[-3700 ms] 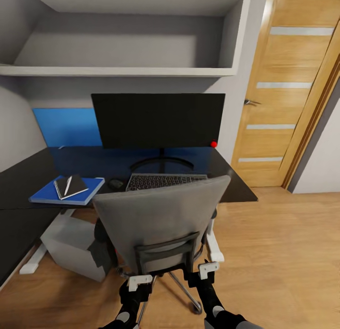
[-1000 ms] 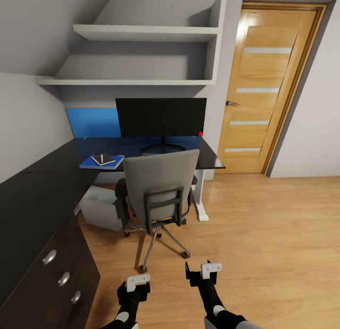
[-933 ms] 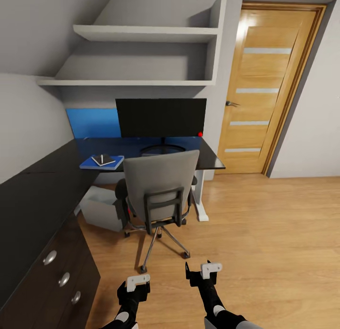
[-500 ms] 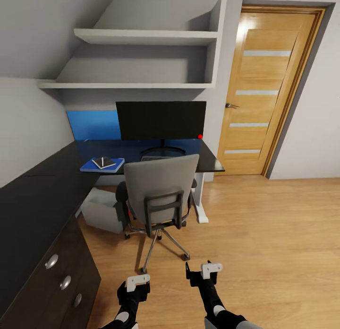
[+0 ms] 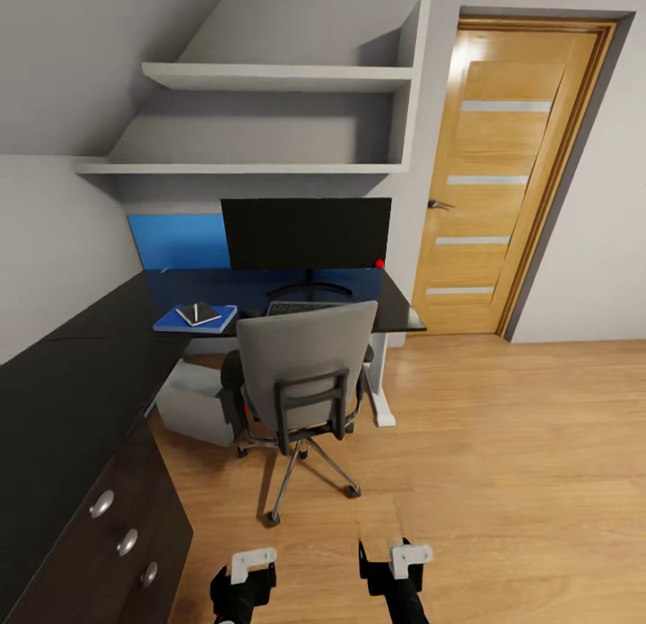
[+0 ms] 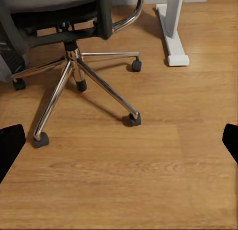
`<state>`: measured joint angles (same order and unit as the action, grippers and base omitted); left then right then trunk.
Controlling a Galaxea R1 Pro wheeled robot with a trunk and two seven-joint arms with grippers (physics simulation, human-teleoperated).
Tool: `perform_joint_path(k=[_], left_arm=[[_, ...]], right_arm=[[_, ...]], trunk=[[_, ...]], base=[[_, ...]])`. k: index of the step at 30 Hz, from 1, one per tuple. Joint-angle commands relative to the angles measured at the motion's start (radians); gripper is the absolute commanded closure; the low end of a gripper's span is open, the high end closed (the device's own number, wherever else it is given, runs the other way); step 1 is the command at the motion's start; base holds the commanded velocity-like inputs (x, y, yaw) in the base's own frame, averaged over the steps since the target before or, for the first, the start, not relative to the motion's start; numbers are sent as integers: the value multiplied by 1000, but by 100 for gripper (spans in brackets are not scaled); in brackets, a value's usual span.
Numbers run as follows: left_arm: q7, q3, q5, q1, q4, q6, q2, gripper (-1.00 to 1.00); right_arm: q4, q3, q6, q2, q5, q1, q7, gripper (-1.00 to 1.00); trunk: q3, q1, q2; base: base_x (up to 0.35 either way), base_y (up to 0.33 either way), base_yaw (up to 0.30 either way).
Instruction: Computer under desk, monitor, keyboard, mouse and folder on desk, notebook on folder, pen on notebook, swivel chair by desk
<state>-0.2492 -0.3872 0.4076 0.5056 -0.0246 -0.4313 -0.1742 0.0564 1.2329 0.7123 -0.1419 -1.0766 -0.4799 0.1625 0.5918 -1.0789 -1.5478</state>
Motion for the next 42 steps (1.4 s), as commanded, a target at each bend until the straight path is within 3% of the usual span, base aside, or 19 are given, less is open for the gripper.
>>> perform_joint_path(k=[1, 9, 19, 28, 39, 42], left_arm=[[-5, -9, 5, -9, 1, -3, 0, -100], [-1, -9, 6, -107, 4, -12, 19, -100], [0, -9, 6, -180, 5, -57, 68, -100], [2, -9, 7, -266, 5, -67, 111, -100], [6, -9, 7, -352, 5, -72, 143, -100], [16, -9, 7, -372, 5, -113, 148, -100]], right_arm=[[0, 9, 3, 0, 0, 10, 9, -100], [-9, 8, 25, 20, -1, 108, 9, -100], [-43, 7, 47, 29, -2, 183, 9, -100], [-66, 8, 121, 58, -3, 274, 6, -100], [-68, 2, 129, 85, -2, 303, 8, -100], [-68, 4, 130, 91, -3, 304, 8, -100]], trunk=[[-2, 4, 7], [-27, 35, 63], [-59, 73, 133], [-87, 108, 196], [-121, 150, 273], [-131, 161, 294]], base=[[0, 0, 0], [0, 0, 0], [0, 0, 0], [0, 0, 0], [0, 0, 0], [0, 0, 0]])
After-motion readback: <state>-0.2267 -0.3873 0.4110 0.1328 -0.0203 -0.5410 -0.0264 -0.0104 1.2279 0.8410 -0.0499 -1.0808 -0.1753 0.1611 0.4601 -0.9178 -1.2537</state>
